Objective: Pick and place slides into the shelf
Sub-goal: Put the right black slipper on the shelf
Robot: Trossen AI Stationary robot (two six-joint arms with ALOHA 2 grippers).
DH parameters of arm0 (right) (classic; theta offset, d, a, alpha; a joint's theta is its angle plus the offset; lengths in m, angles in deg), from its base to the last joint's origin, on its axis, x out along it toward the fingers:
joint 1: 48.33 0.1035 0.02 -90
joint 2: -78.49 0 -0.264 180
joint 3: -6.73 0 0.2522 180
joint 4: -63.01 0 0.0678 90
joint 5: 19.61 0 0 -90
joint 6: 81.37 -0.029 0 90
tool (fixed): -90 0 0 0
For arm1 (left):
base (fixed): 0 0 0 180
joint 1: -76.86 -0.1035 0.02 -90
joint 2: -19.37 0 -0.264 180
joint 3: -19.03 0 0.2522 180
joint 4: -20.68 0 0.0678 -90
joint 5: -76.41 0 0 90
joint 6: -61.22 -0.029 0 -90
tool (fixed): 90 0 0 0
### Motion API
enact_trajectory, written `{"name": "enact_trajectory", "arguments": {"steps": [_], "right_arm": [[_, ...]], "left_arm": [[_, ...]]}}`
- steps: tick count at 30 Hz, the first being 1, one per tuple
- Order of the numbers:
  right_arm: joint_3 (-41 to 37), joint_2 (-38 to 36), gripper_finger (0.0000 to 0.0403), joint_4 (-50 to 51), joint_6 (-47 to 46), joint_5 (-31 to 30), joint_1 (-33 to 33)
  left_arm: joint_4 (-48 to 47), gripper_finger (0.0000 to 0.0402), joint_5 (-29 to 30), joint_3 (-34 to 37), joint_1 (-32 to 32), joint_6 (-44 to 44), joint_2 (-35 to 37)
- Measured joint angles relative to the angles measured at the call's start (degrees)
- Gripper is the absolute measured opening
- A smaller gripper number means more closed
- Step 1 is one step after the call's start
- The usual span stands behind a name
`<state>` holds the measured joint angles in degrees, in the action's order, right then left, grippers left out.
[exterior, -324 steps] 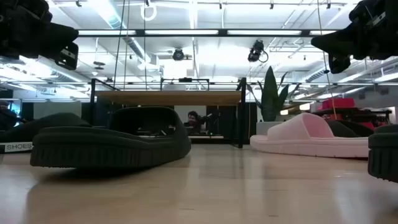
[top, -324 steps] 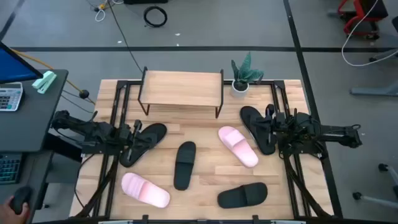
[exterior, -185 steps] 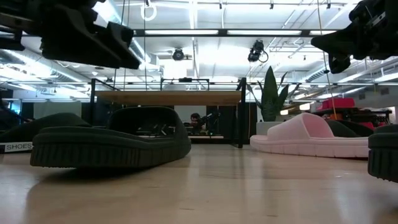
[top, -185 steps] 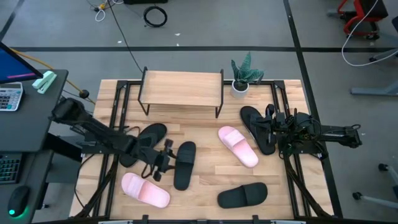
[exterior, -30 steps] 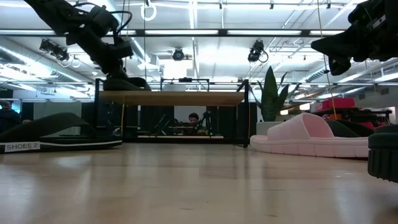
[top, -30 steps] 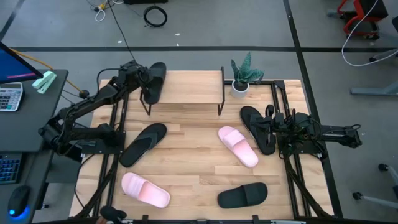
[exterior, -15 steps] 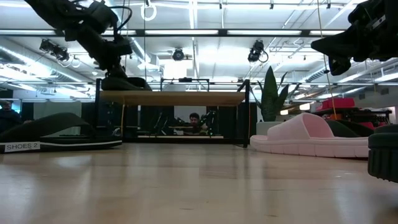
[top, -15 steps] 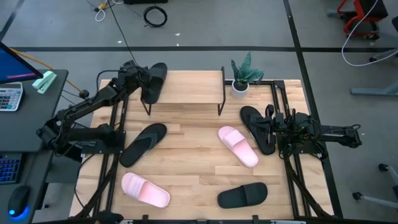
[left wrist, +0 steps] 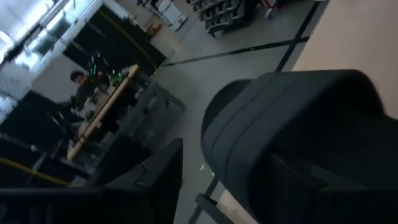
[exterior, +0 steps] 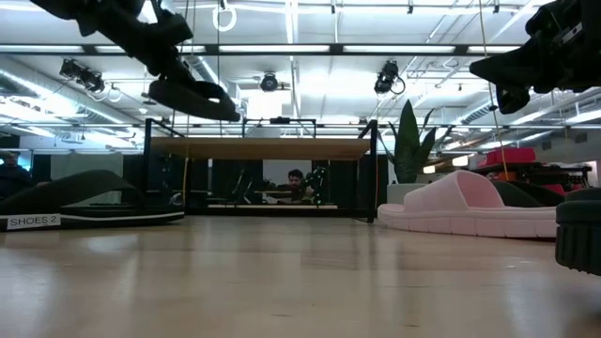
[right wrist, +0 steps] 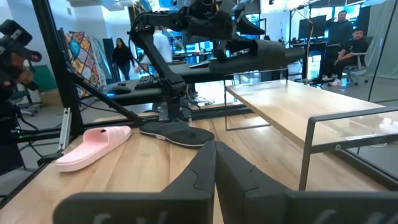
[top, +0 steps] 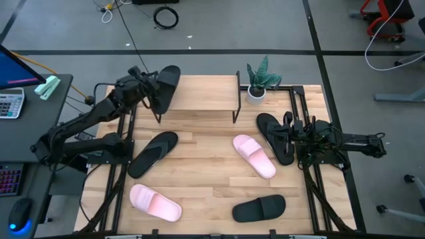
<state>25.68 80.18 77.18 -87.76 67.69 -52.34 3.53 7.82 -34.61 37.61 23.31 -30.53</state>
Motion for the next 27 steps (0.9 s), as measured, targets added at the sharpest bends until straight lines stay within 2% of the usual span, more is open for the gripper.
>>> {"name": "enact_trajectory", "arguments": {"steps": [9, 12, 19, 27], "right_arm": [[0.0, 0.0, 0.0014, 0.0, 0.0, 0.0, 0.0], [0.0, 0.0, 0.0014, 0.0, 0.0, 0.0, 0.0], [0.0, 0.0, 0.0014, 0.0, 0.0, 0.0, 0.0], [0.0, 0.0, 0.0014, 0.0, 0.0, 0.0, 0.0]], "left_arm": [[0.4, 0.0188, 0.0, 0.0, -2.0, 4.2, -6.3], [4.2, 0.0188, 0.0, 0.0, -3.3, 5.2, -8.9], [10.4, 0.0185, 0.6, 0.0, -3.8, 16.4, -12.9], [10.4, 0.0174, 2.0, 0.0, -3.1, 30.7, -14.2]]}}
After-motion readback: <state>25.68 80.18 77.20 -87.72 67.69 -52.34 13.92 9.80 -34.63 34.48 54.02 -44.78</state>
